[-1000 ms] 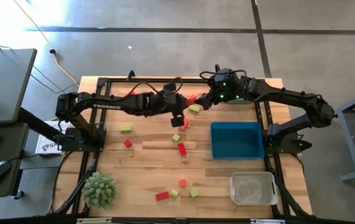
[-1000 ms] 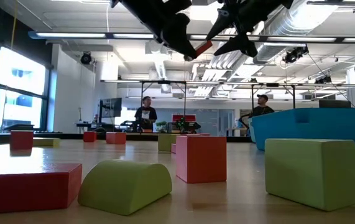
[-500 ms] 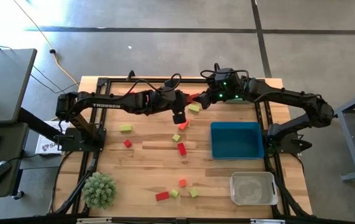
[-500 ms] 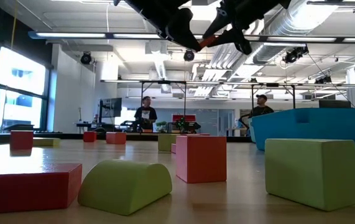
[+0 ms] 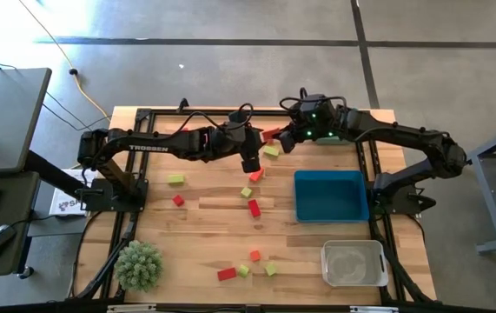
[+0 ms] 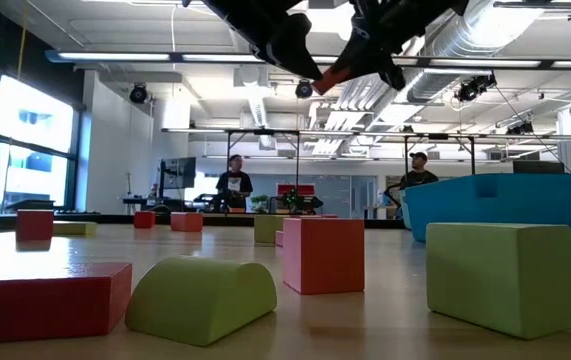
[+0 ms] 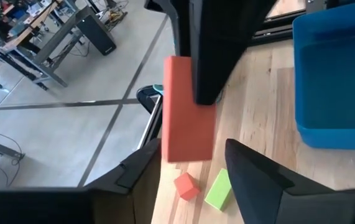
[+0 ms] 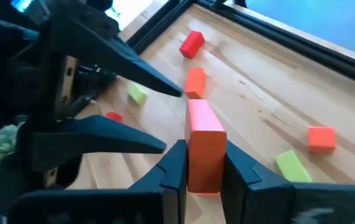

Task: Sort & place blocks by color
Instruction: Put the orange wooden block into the blue bin

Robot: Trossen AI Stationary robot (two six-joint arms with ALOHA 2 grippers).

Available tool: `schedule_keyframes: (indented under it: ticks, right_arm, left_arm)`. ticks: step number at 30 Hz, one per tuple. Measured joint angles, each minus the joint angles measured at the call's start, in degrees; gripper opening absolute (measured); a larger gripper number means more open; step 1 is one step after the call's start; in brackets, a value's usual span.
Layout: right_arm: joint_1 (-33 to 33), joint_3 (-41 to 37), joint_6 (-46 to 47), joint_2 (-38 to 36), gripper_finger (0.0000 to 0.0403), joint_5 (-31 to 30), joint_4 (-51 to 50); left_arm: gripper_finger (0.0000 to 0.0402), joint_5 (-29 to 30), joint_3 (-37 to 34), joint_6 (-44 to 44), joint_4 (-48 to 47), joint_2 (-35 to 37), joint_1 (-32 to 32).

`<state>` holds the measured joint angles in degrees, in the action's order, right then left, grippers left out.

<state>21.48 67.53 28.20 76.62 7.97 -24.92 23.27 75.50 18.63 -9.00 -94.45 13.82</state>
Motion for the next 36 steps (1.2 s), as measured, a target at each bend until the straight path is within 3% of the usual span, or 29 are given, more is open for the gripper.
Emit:
schedule_keyframes:
  ticks: [9,20,28,36]
  right_arm:
    - [6.11,0.0,-7.61,-0.02,0.0037,1.61,-6.6]
    - [13.53,0.0,-17.77,-0.02,0.0038,1.99,-15.48]
    - [16.6,0.02,-18.69,-0.07,0.0039,2.15,-24.17]
    - [16.81,0.02,-13.68,-0.07,0.0039,1.49,-34.3]
  left_arm:
    - [0.0171,1.67,0.0,-0.37,-0.02,0.0,0.98]
    - [0.0172,3.15,0.0,-5.71,1.56,0.0,8.74]
    - [0.0173,3.11,0.0,-5.06,1.6,0.0,14.17]
    - [0.0173,2.77,0.0,-2.95,3.12,0.02,18.76]
